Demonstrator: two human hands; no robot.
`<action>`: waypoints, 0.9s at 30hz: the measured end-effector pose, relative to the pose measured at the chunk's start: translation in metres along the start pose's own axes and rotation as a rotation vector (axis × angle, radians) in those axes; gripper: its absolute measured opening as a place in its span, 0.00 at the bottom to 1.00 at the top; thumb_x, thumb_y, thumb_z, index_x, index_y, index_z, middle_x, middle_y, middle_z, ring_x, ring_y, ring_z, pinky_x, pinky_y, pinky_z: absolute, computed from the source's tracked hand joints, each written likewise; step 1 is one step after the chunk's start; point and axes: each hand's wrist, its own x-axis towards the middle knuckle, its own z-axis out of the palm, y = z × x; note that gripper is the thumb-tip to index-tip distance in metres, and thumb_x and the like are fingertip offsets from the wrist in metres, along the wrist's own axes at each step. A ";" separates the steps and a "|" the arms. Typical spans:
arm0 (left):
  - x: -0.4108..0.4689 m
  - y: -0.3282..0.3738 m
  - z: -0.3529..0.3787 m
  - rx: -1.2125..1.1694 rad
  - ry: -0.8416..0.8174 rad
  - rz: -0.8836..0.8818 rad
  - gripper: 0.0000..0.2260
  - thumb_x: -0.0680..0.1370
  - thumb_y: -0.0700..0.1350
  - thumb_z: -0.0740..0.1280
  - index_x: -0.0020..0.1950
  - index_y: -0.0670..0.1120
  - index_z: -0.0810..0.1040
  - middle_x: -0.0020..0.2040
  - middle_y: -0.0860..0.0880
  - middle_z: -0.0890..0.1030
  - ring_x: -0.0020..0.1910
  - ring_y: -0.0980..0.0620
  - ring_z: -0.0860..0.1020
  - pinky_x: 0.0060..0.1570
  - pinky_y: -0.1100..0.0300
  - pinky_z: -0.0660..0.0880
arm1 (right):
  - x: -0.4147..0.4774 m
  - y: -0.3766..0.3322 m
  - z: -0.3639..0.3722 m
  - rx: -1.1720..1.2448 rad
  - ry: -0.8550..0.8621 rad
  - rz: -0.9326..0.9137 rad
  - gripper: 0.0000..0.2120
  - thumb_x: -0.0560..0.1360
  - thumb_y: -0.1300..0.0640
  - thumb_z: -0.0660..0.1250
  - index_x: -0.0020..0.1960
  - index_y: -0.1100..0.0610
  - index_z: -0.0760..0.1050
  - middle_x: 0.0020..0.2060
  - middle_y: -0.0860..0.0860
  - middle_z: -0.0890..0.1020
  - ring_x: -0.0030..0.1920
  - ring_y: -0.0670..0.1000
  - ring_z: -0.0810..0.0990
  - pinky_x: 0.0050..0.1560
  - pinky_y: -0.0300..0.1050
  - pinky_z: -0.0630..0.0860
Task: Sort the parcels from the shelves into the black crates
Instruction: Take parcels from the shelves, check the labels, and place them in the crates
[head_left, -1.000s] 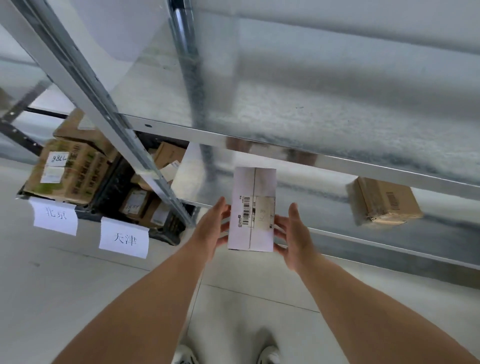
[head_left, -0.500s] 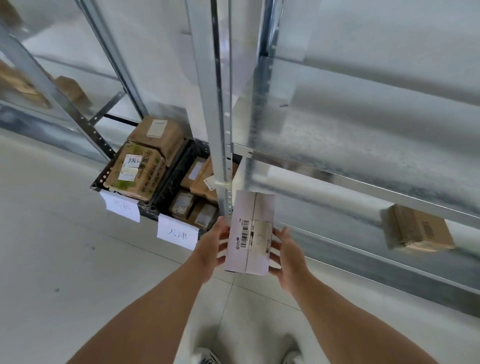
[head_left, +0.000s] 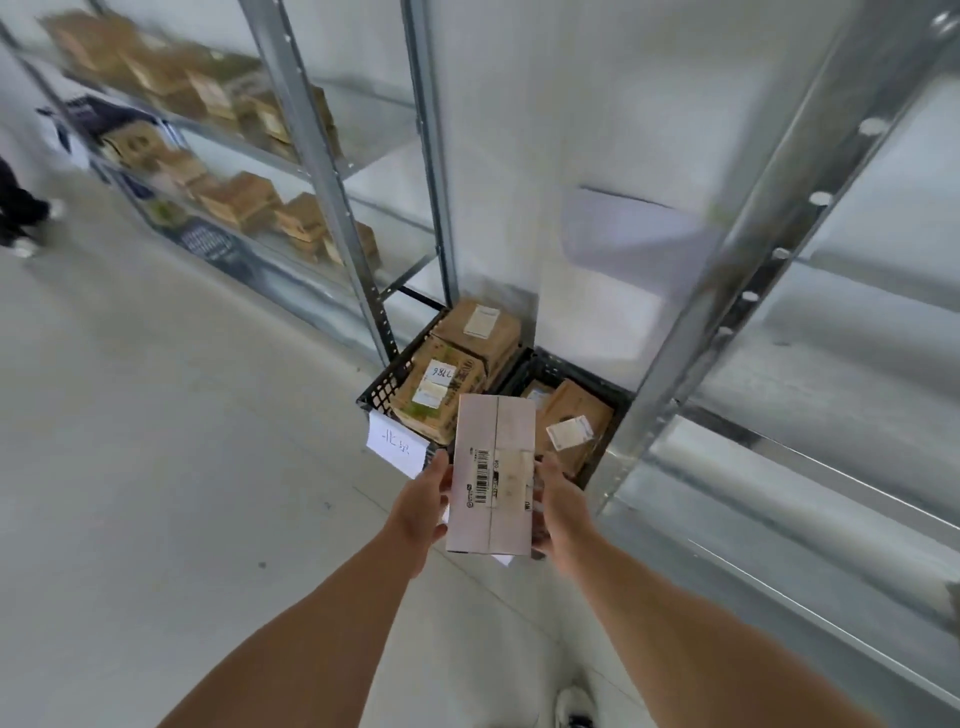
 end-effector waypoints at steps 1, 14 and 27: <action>0.000 0.012 -0.014 0.003 0.023 0.014 0.21 0.84 0.59 0.52 0.60 0.49 0.79 0.59 0.48 0.81 0.62 0.46 0.76 0.66 0.42 0.69 | 0.001 -0.010 0.017 -0.020 -0.027 -0.012 0.22 0.84 0.40 0.52 0.51 0.50 0.80 0.49 0.53 0.85 0.53 0.57 0.81 0.66 0.66 0.72; 0.098 0.136 -0.138 0.012 0.259 0.053 0.20 0.83 0.59 0.54 0.60 0.47 0.78 0.57 0.45 0.81 0.59 0.45 0.77 0.59 0.46 0.72 | 0.097 -0.111 0.183 -0.044 -0.272 -0.004 0.18 0.83 0.41 0.54 0.53 0.50 0.78 0.52 0.55 0.85 0.56 0.56 0.81 0.67 0.62 0.71; 0.248 0.248 -0.215 0.110 0.195 -0.032 0.19 0.84 0.58 0.53 0.61 0.49 0.77 0.57 0.46 0.80 0.58 0.45 0.77 0.61 0.44 0.70 | 0.212 -0.193 0.304 -0.034 -0.159 0.121 0.14 0.78 0.56 0.60 0.54 0.58 0.83 0.50 0.59 0.86 0.53 0.59 0.85 0.48 0.54 0.83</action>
